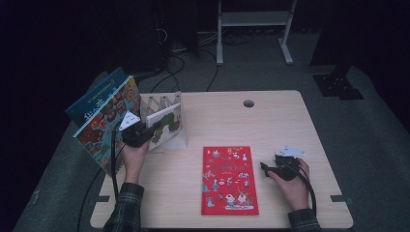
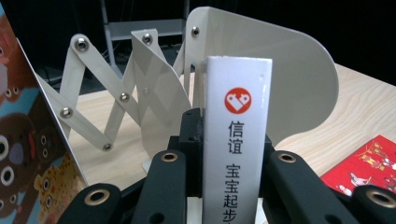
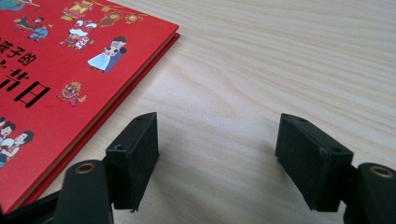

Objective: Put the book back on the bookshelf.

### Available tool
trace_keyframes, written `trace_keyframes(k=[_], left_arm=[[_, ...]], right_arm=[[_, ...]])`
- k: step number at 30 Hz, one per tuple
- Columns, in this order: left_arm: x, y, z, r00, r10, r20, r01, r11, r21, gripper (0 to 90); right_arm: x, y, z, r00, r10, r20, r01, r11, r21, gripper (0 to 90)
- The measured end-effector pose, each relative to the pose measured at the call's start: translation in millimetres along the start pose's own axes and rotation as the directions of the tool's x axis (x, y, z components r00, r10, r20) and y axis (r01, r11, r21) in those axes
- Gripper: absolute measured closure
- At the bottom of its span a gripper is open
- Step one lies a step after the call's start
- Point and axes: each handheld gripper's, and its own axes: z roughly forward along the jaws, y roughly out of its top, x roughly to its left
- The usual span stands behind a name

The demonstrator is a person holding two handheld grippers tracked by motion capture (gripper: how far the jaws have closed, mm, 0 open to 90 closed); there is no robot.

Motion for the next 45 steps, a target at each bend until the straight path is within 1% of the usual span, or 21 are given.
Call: trace_keyframes(k=[7,8,13,15,19,21,23,27,30,32,33,34,35,36,39,40,41,43,45], left_arm=[[-2.7,-11.4,0.5,1.0000,-0.007,-0.002,0.007,0.9991,0.041,74.7],[-2.7,-12.4,0.6,1.0000,-0.002,-0.002,0.002,0.9988,0.050,74.7],[-4.8,-17.8,4.3,0.9999,-0.012,-0.005,0.013,0.9963,0.085,74.7],[-6.2,-21.1,7.0,1.0000,-0.005,-0.007,0.006,0.9948,0.102,74.7],[-6.8,-24.9,10.5,0.9999,-0.003,-0.016,0.005,0.9919,0.127,74.7],[-7.6,-26.0,11.6,0.9998,0.006,-0.018,-0.004,0.9905,0.138,74.6],[-8.9,-27.8,13.6,0.9993,0.026,-0.027,-0.021,0.9860,0.165,74.4],[-8.8,-28.6,12.7,0.9994,0.027,-0.023,-0.023,0.9878,0.154,73.6],[-8.4,-28.8,8.0,0.9991,0.030,-0.029,-0.025,0.9870,0.159,67.9],[-8.3,-29.8,4.6,0.9992,0.027,-0.028,-0.022,0.9863,0.164,62.4],[-8.6,-30.7,0.1,0.9988,0.040,-0.029,-0.034,0.9850,0.169,60.6],[-9.0,-31.4,-3.2,0.9984,0.043,-0.035,-0.037,0.9850,0.169,58.3],[-8.9,-31.7,-6.3,0.9980,0.050,-0.038,-0.043,0.9843,0.171,57.5],[-8.4,-32.4,-11.0,0.9982,0.048,-0.036,-0.041,0.9841,0.172,56.9],[-8.0,-36.0,-21.1,0.9985,0.049,-0.023,-0.045,0.9841,0.172,55.1],[-7.6,-37.7,-23.8,0.9986,0.051,-0.012,-0.048,0.9838,0.173,54.4],[-7.5,-39.7,-26.5,0.9987,0.051,-0.004,-0.050,0.9827,0.179,54.1],[-6.6,-43.7,-30.5,0.9979,0.065,-0.003,-0.063,0.9787,0.195,54.2],[-4.8,-48.4,-34.0,0.9984,0.055,0.008,-0.056,0.9812,0.185,56.6]], right_arm=[[0.0,0.0,0.0,1.0000,-0.001,0.000,0.001,1.000,0.000,28.7],[0.1,0.0,0.0,1.0000,0.000,0.001,0.000,1.000,0.000,28.7],[0.2,0.0,0.0,1.0000,-0.001,0.001,0.001,1.000,0.000,28.8],[0.3,0.0,0.0,1.0000,-0.001,0.001,0.001,1.000,0.000,28.8],[1.0,0.1,0.0,1.0000,-0.002,0.000,0.002,1.000,0.001,28.8],[1.1,0.1,0.2,1.0000,-0.005,-0.001,0.005,1.000,-0.001,28.8],[1.2,0.2,0.2,1.0000,-0.005,-0.001,0.005,1.000,0.000,28.8],[1.2,0.1,0.2,1.0000,-0.006,-0.001,0.006,1.000,0.000,28.8],[1.2,0.1,0.2,1.0000,-0.006,-0.001,0.006,1.000,0.000,28.9],[1.2,0.1,0.2,1.0000,-0.006,-0.001,0.006,1.000,-0.001,28.9],[1.3,0.1,0.2,1.0000,-0.005,-0.001,0.005,1.000,-0.001,28.9],[1.3,0.1,0.2,1.0000,-0.005,-0.001,0.005,1.000,-0.001,28.9],[1.3,0.1,0.2,1.0000,-0.006,-0.001,0.006,1.000,-0.001,28.9],[1.3,0.1,0.2,1.0000,-0.005,-0.001,0.005,1.000,-0.001,28.9],[1.3,0.1,0.2,1.0000,-0.005,-0.001,0.005,1.000,-0.001,28.9],[1.3,0.1,0.2,1.0000,-0.005,-0.001,0.005,1.000,-0.001,28.9],[1.3,0.1,0.2,1.0000,-0.005,-0.001,0.005,1.000,-0.001,28.9],[1.3,0.1,0.2,1.0000,-0.005,-0.001,0.005,1.000,-0.001,28.9],[1.3,0.1,0.2,1.0000,-0.005,-0.001,0.005,1.000,-0.001,28.9]])
